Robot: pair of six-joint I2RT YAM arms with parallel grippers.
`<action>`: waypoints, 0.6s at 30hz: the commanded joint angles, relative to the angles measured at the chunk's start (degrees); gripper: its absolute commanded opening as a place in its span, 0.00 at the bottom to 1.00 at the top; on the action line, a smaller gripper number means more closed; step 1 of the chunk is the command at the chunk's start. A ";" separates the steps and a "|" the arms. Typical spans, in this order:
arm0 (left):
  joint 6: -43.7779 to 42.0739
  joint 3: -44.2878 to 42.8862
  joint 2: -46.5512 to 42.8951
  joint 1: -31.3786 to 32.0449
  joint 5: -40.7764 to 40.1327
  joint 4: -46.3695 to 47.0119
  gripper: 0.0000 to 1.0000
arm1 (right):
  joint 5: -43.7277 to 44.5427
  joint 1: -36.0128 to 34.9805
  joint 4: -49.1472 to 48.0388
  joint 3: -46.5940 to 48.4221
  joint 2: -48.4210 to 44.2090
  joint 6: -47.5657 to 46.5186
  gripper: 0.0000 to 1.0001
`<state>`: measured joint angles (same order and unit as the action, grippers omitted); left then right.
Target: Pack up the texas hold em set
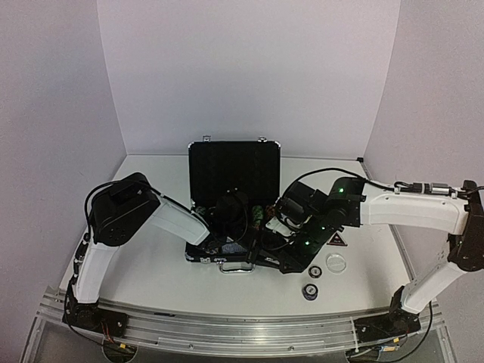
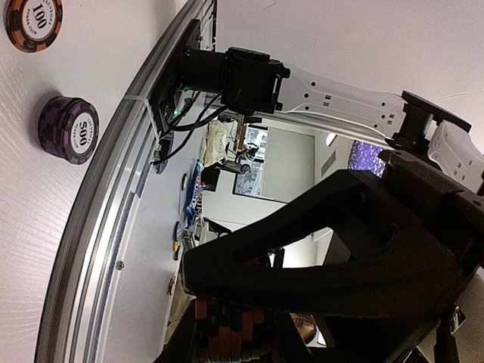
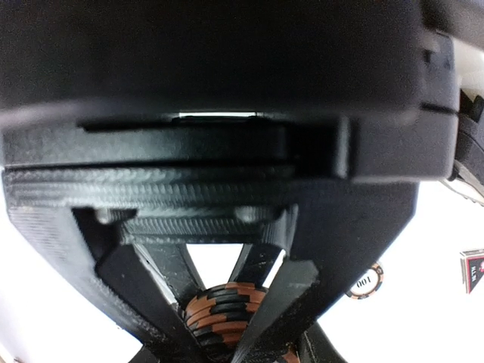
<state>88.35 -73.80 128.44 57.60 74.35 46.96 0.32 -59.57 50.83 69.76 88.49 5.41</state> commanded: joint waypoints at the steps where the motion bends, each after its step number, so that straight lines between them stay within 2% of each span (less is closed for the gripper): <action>1: -1.90 0.69 -2.89 2.21 3.88 -0.84 0.00 | 6.41 0.86 -1.96 1.25 -2.12 1.04 0.05; 2: -1.97 0.59 -2.98 2.27 3.67 -0.99 0.00 | 6.11 0.86 -1.94 1.29 -2.22 1.08 0.11; 5: -2.90 -0.49 -3.11 2.25 3.31 -1.80 0.00 | 4.69 0.83 -1.94 1.48 -2.47 1.28 0.44; 7: -4.48 -1.48 -3.31 2.14 2.93 -3.50 0.00 | 3.61 0.81 -1.94 1.60 -2.89 1.33 0.58; 10: -11.88 -4.92 -3.75 1.85 1.82 -12.34 0.00 | 2.10 0.85 -1.95 1.32 -4.42 1.13 0.84; 14: -31.09 -11.77 -4.82 0.52 -2.17 -35.35 0.00 | 0.17 0.85 -1.77 0.18 -7.60 1.09 0.94; 18: -43.82 -16.16 -5.43 -1.92 -7.47 -48.68 0.00 | -3.86 0.81 -1.46 -1.55 -12.97 0.45 0.96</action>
<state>63.20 -84.33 128.15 58.52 71.80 16.38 0.52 -58.81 49.55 69.28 81.45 6.22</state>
